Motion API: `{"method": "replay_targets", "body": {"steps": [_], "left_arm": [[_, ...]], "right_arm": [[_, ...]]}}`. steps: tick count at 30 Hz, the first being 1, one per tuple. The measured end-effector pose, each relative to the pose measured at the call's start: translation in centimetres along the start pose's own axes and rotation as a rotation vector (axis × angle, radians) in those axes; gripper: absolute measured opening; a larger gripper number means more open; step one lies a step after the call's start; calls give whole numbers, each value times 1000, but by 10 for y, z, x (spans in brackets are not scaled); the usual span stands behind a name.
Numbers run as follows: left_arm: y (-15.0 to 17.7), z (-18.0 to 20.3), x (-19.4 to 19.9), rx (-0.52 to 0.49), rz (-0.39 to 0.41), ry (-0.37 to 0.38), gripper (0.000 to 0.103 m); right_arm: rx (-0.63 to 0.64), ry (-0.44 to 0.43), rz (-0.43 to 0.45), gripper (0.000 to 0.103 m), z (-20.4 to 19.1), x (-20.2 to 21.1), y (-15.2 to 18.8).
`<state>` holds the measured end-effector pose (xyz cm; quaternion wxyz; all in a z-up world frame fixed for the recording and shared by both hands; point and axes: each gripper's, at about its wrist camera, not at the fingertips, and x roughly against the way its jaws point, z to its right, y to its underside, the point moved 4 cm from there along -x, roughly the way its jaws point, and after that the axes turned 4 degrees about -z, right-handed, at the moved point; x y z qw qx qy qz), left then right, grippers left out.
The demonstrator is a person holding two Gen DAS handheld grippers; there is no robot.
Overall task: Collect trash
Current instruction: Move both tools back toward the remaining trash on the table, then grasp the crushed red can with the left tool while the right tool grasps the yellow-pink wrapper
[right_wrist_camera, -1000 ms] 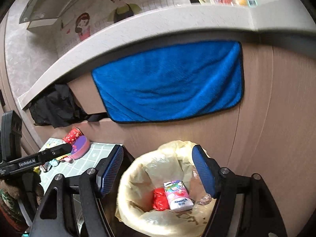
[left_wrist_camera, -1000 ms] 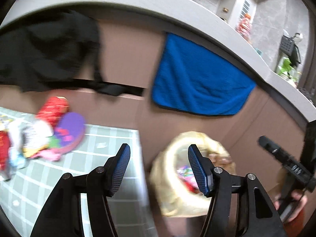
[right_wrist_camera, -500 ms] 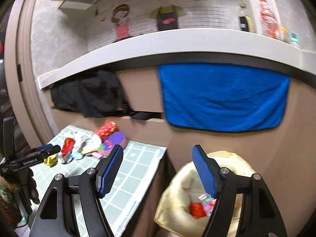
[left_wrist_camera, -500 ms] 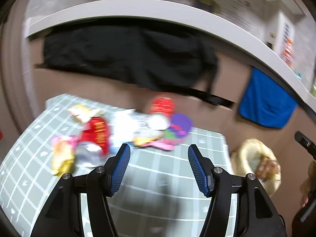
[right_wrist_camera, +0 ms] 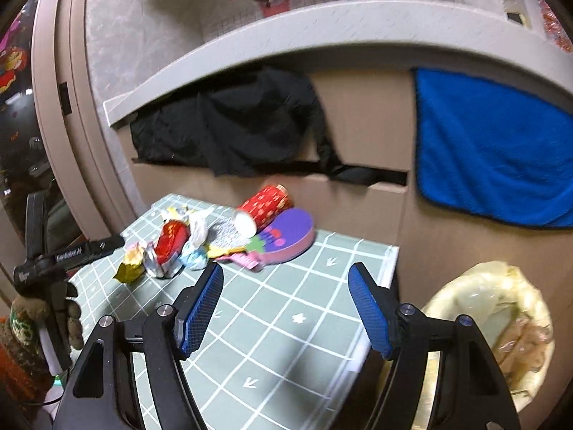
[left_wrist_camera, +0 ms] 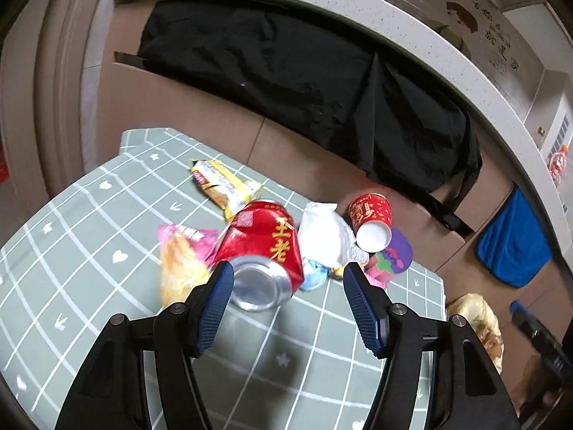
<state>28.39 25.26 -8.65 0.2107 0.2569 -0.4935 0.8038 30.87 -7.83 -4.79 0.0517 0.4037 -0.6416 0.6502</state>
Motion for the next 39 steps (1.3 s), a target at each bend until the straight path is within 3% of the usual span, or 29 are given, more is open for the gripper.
{"method": "replay_targets", "body": {"steps": [4,12,17,21,26,32,36,38,39], "left_arm": [[-23,6,-31,-63,-31,-17,65],[-59,-38,-106,21,-244,31,66],[-42,-35,-115,20,-318,104,70],[-8,-4,-102,-75,-365,146,70],[37,31,-83,-169,-363,151,71],[52,35,-94,-59,-370,166,74],[50,39,-99,-61,-354,136,75],[49,39,-99,-53,-356,111,72],[50,39,-99,-49,-360,92,65]], "right_arm": [[-8,-42,-50,70,-9,-22,7],[-7,-49,-96,70,-1,-38,19],[-49,-93,-128,70,6,-51,21],[-52,-109,-140,70,3,-55,23],[-58,-116,-146,70,1,-54,27],[-70,-114,-141,70,3,-46,31],[-47,-84,-123,70,4,-36,33],[-47,-69,-117,70,8,-32,35],[-52,-68,-117,70,10,-31,36]]}}
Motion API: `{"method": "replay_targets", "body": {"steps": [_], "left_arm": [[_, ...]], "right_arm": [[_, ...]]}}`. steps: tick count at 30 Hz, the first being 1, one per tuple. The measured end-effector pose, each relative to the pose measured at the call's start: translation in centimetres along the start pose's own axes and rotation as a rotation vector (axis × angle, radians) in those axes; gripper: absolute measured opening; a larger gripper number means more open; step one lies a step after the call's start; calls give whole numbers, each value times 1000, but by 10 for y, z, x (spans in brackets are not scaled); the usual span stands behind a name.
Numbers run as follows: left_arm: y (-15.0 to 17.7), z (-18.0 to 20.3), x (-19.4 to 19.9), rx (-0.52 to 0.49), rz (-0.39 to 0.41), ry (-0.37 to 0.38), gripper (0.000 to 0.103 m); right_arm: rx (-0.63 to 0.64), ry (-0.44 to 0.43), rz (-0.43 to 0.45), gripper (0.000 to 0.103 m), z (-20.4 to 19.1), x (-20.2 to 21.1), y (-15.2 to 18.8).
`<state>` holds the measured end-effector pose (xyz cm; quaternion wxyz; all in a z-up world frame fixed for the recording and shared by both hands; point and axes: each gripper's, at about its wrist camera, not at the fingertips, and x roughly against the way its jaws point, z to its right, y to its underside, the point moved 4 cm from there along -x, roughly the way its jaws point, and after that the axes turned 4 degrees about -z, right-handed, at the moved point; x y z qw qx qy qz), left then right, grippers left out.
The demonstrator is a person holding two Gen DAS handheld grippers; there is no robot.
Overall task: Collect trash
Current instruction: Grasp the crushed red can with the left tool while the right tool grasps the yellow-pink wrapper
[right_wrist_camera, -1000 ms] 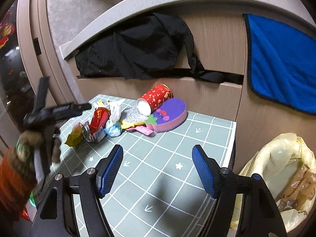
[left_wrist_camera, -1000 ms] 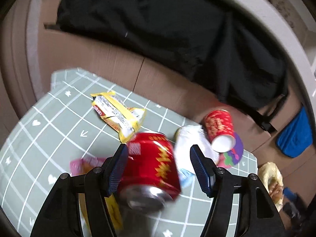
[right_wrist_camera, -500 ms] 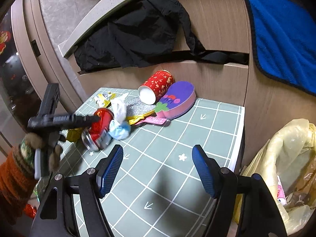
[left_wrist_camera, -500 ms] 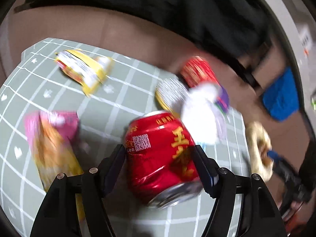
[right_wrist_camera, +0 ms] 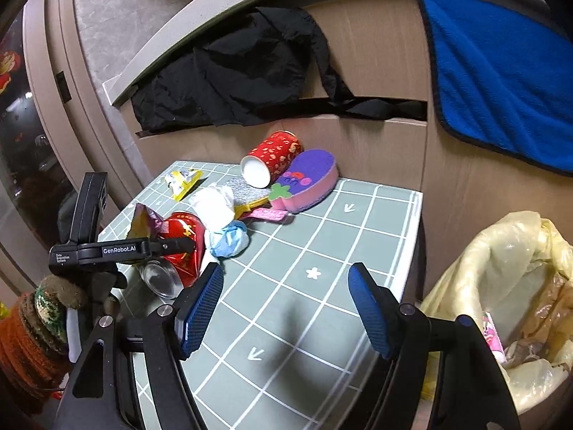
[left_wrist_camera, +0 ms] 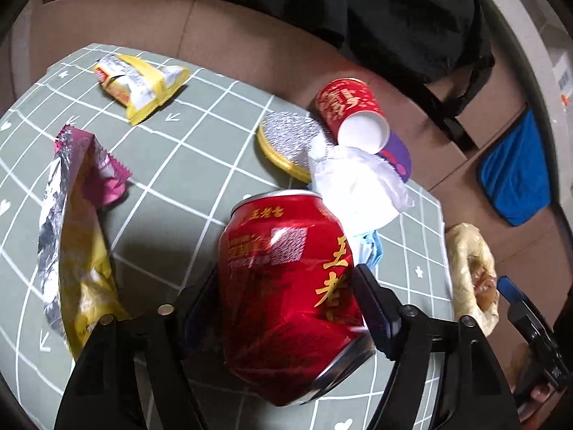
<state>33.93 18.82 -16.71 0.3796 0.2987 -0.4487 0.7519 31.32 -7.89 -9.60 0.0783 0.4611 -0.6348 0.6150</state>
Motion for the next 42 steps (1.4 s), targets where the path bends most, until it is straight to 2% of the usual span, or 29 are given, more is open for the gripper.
{"method": "replay_targets", "body": {"steps": [1,2,3,4,5,7,10,14,16,20,23,26,30,36,38,39,40,42], "left_arm": [[1,-1,2,24,-3,-3,54],[1,-2,5,39,-2,6,48],[2,-2,9,45,3,21,37],[3,-1,15,43,15,34,30],[5,1,22,35,34,32,28],[11,6,44,8,88,27,28],[23,6,81,2,159,66,28],[30,-10,137,23,264,73,28],[30,-29,169,41,336,36,28],[30,-70,211,79,451,-121,28],[32,-105,224,160,474,-154,28],[38,-129,226,200,486,-169,28],[42,-145,219,229,479,-173,28],[42,-162,209,259,465,-174,28],[42,-167,205,270,454,-170,28],[42,-168,203,274,448,-171,28],[42,-169,201,276,442,-169,28],[42,-167,199,273,438,-166,28]], "right_arm": [[-7,-2,-1,70,2,1,1],[-15,-3,-3,70,4,1,1],[-20,-2,-3,70,5,2,2],[-24,-2,-4,70,6,2,2],[-26,-3,-4,70,6,2,2],[-27,-5,-4,70,5,2,1],[-10,-13,-11,70,-4,-3,-1],[58,-23,-33,70,-30,-15,-4],[111,-24,-45,70,-51,-25,-7],[177,-73,-73,70,-97,-49,-13],[220,-143,-95,70,-137,-69,-22],[287,-167,-104,70,-179,-94,-31],[323,-202,-144,70,-219,-137,-36],[318,-177,-217,70,-248,-203,-35],[323,-172,-258,67,-249,-220,-32],[333,-172,-281,59,-250,-227,-31],[342,-182,-302,44,-250,-232,-30],[349,-199,-316,31,-247,-231,-27]]}}
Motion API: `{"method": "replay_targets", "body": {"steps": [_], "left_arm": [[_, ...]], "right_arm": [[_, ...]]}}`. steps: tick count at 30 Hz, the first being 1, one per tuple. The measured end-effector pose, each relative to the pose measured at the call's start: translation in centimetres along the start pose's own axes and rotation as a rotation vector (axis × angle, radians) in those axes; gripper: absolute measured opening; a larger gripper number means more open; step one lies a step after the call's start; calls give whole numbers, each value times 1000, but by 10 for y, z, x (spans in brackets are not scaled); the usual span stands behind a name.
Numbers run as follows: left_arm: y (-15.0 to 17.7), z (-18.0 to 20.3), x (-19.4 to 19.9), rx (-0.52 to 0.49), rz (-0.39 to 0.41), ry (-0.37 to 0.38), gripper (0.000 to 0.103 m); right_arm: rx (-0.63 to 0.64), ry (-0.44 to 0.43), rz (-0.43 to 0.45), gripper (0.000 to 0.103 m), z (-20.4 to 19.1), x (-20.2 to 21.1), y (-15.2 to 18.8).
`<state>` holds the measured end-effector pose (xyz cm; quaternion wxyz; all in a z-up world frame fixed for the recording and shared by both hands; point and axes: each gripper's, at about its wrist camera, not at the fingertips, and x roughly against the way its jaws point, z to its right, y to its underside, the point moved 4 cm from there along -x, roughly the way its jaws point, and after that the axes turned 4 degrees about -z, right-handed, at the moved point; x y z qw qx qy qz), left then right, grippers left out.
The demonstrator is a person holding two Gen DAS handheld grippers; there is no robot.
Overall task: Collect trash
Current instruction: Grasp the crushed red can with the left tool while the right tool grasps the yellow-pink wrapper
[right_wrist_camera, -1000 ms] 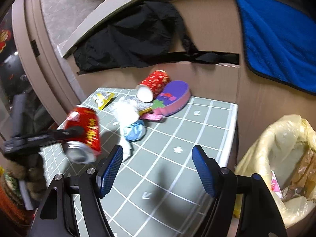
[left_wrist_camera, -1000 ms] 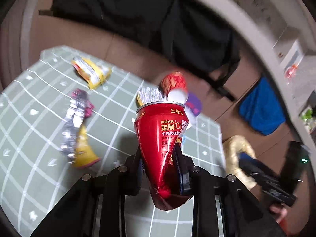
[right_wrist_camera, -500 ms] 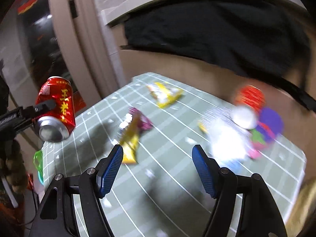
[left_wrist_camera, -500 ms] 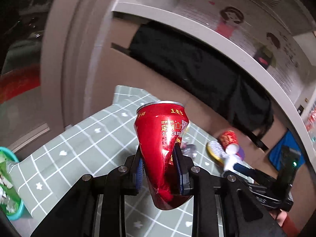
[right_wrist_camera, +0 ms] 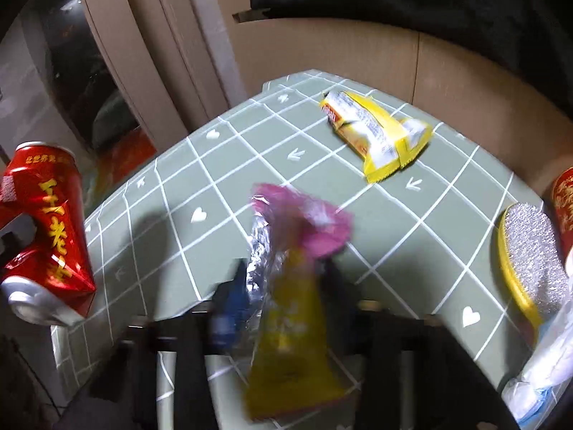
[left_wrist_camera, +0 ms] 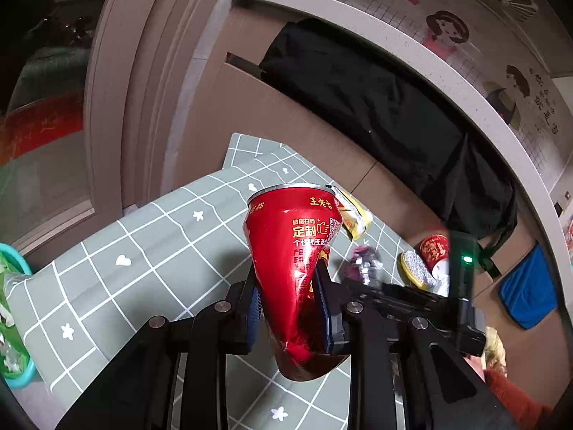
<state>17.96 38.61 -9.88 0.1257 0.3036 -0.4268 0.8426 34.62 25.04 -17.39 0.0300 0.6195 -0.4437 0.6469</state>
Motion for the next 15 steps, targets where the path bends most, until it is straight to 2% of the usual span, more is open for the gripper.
{"method": "replay_targets", "body": {"steps": [5,15], "left_arm": [[0,18,-1,-24,-4,29,28],[15,116,9,-172,3,145,28]], "right_arm": [[27,5,99,28,2,53,15],[9,104,267,28,30,189,49]]}}
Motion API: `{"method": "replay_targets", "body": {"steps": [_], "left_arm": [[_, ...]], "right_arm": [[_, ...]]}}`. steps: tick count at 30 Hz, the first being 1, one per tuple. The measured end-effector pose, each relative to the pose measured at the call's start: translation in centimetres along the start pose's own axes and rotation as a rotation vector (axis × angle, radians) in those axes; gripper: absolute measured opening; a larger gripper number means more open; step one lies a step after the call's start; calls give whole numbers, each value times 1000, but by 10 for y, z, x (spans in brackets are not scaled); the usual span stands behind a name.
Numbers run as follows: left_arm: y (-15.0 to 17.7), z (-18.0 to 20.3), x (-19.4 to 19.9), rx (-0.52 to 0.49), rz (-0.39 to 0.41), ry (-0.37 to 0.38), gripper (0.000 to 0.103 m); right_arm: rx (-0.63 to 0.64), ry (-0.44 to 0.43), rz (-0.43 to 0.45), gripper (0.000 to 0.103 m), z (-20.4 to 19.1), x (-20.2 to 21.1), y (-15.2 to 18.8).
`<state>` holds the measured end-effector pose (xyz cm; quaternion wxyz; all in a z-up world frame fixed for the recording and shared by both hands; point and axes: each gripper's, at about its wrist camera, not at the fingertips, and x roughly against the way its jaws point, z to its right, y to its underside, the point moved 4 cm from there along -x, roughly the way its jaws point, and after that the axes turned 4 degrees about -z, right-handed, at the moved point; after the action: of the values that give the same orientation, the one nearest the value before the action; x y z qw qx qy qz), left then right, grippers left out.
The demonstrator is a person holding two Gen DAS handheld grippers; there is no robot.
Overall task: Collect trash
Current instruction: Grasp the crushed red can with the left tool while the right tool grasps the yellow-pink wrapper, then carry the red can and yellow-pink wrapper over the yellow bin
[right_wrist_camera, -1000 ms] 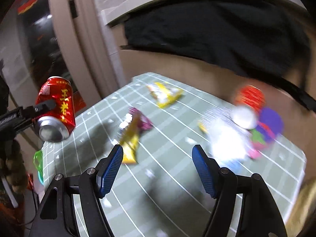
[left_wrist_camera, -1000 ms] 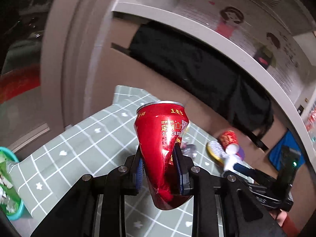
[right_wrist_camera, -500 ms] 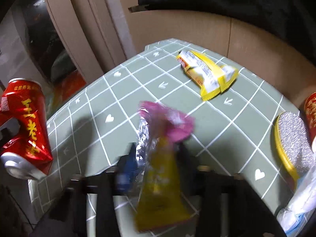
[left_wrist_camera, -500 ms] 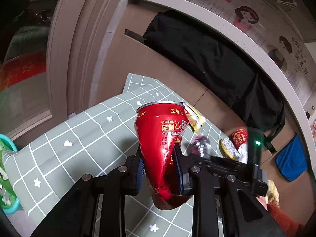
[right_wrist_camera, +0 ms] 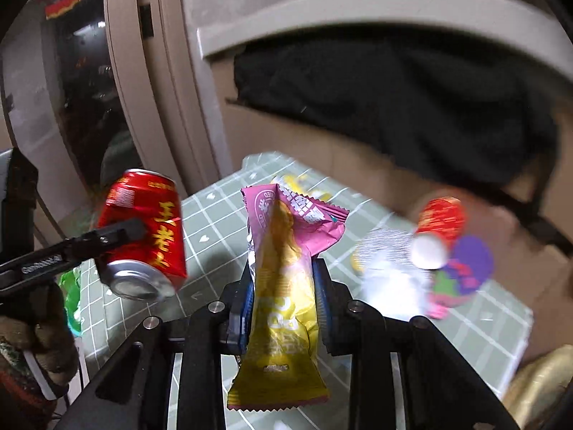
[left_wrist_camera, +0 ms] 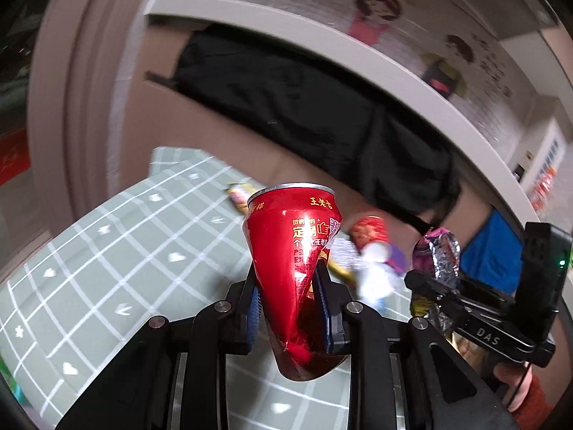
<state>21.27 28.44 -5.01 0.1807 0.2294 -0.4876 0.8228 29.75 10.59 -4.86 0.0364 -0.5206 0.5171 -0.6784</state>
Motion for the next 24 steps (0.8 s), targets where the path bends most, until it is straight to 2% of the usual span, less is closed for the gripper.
{"method": "replay_targets", "body": {"steps": [12,18,24], "left_arm": [[7,143,-1,-211,28,79,28],[19,218,-10,-316,37,132,28],[33,277,-17,-394,40,181,28]], "right_arm": [[-73,131,144,28,69,116,29],[-147,199,185,28,116,162,52],[-201,281,228,28,157,207,78]]}}
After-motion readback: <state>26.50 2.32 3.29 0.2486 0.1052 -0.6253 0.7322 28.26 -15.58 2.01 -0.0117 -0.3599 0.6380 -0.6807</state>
